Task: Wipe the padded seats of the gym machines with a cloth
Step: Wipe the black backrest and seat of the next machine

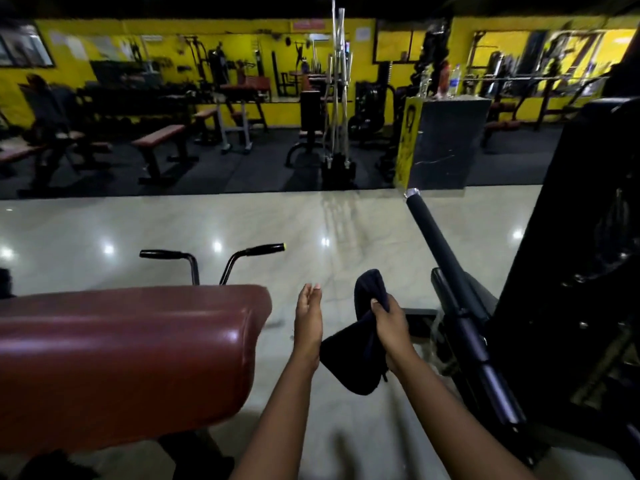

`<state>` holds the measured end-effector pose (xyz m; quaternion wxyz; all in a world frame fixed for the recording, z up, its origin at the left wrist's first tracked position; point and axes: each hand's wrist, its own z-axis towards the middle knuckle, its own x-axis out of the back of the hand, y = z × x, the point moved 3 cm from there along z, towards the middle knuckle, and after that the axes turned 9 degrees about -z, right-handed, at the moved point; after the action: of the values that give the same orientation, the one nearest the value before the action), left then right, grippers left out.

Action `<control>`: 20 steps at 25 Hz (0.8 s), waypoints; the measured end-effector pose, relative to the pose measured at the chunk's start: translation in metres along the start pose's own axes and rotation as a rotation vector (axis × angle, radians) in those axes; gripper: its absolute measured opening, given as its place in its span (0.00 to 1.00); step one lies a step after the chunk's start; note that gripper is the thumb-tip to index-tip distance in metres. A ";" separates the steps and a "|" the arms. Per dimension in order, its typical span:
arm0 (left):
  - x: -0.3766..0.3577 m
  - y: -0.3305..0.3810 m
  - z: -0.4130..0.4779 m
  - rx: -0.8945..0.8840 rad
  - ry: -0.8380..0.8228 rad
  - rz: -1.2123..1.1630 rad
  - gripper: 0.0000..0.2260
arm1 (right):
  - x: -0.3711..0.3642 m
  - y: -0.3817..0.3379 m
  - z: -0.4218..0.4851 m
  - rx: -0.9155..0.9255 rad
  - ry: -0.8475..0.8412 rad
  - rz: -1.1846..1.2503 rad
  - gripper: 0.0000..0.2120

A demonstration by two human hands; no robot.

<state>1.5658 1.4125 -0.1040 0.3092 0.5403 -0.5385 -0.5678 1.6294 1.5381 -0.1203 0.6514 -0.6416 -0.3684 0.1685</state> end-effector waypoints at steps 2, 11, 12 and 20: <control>-0.011 0.012 0.051 -0.022 0.000 0.029 0.23 | -0.011 -0.011 0.048 -0.009 0.010 0.019 0.10; -0.070 0.043 0.242 -0.044 0.007 -0.019 0.22 | -0.046 -0.061 0.234 -0.024 0.032 0.029 0.12; -0.074 0.044 0.257 -0.042 0.013 -0.012 0.22 | -0.050 -0.063 0.248 -0.029 0.026 0.030 0.12; -0.106 0.057 0.444 -0.048 0.033 0.002 0.22 | -0.102 -0.085 0.432 -0.056 -0.054 -0.019 0.12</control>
<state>1.1563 1.6214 -0.0930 0.3315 0.5416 -0.5201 -0.5712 1.2386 1.7653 -0.1064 0.6244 -0.6513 -0.3965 0.1693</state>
